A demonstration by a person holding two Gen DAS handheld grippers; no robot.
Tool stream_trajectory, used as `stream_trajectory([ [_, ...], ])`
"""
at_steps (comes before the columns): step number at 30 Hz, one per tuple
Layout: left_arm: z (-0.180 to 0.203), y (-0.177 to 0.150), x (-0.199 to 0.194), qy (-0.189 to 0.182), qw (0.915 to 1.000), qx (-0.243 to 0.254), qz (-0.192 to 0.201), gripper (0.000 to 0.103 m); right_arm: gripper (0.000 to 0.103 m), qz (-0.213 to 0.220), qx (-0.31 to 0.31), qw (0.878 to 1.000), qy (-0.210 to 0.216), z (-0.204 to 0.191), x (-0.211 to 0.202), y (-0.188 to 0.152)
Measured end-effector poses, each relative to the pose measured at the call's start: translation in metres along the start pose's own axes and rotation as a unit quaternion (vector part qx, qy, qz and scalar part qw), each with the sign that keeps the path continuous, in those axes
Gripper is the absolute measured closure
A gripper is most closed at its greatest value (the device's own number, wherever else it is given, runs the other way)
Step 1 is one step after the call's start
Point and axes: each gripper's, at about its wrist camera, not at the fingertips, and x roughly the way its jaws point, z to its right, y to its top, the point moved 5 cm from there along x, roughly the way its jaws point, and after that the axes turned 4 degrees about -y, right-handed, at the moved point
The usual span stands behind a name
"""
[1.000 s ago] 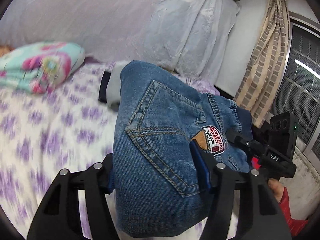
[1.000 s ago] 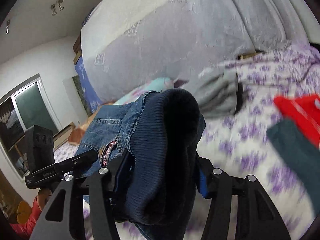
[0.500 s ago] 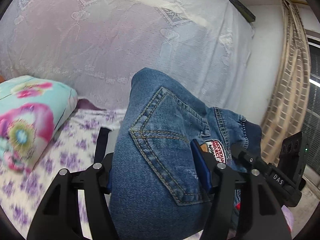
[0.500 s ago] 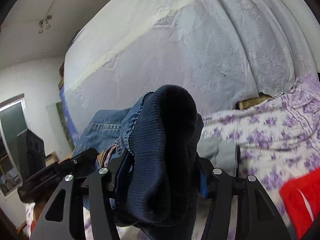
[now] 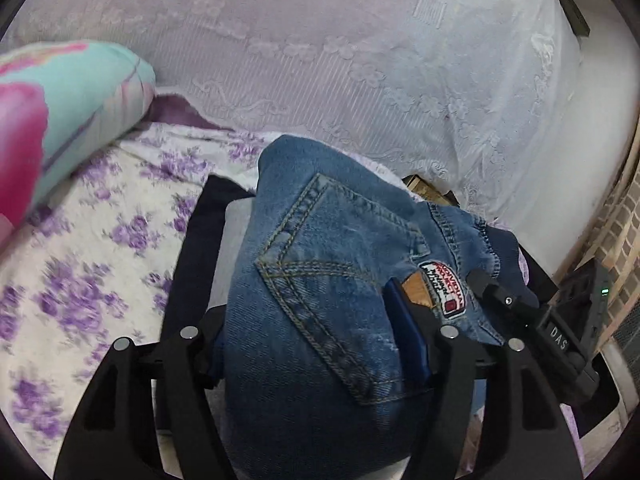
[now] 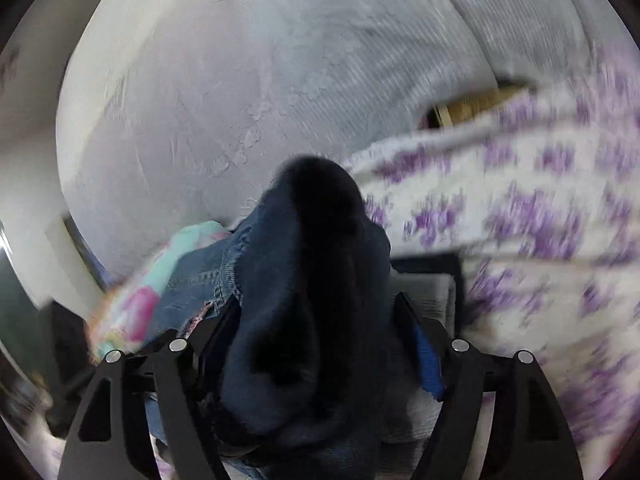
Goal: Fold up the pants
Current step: 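Lower the jeans onto the grey garment and open the right tool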
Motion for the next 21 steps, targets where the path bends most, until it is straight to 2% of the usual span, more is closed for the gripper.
stream_trajectory([
  [2,0.009,0.003,-0.012,0.006,0.9997,0.02,0.013,0.038,0.025,0.037,-0.033,0.998,-0.037,-0.008,-0.017,0.007],
  [4,0.015,0.004,-0.019,0.024,0.9989,0.038,0.017,0.036,0.025,0.092,-0.031,0.994,-0.058,-0.01,-0.043,0.019],
  [6,0.018,0.01,-0.032,0.049,0.9965,0.051,0.046,0.036,0.025,0.139,-0.038,0.987,-0.074,-0.014,-0.066,0.03],
  [7,0.021,0.014,-0.038,0.049,0.9954,0.056,0.06,0.034,0.025,0.143,-0.048,0.985,-0.08,-0.018,-0.07,0.033],
  [10,0.03,0.025,-0.055,0.062,0.9911,0.075,0.091,0.026,0.026,0.134,-0.064,0.985,-0.093,-0.023,-0.064,0.031],
  [11,0.032,0.025,-0.055,0.073,0.9894,0.085,0.092,0.024,0.026,0.115,-0.065,0.986,-0.103,-0.02,-0.051,0.026],
  [13,0.032,0.02,-0.039,0.11,0.9848,0.117,0.065,0.021,0.026,0.081,-0.066,0.987,-0.121,-0.005,-0.028,0.017],
  [15,0.023,0.002,-0.008,0.148,0.9781,0.145,0.015,0.02,0.025,0.074,-0.045,0.989,-0.124,0.01,-0.015,0.007],
  [16,0.02,-0.006,0.002,0.153,0.9767,0.15,0.004,0.02,0.024,0.07,-0.034,0.99,-0.121,0.015,-0.012,0.005],
  [18,0.016,-0.012,0.001,0.153,0.9772,0.143,0.033,0.016,0.023,0.063,-0.026,0.992,-0.111,0.018,-0.012,0.006],
  [19,0.017,-0.011,0.0,0.156,0.9762,0.147,0.032,0.016,0.021,0.064,-0.028,0.991,-0.113,0.017,-0.012,0.006],
  [21,0.022,-0.01,-0.006,0.169,0.9704,0.168,0.037,0.017,0.019,0.073,-0.034,0.99,-0.118,0.015,-0.014,0.004],
])
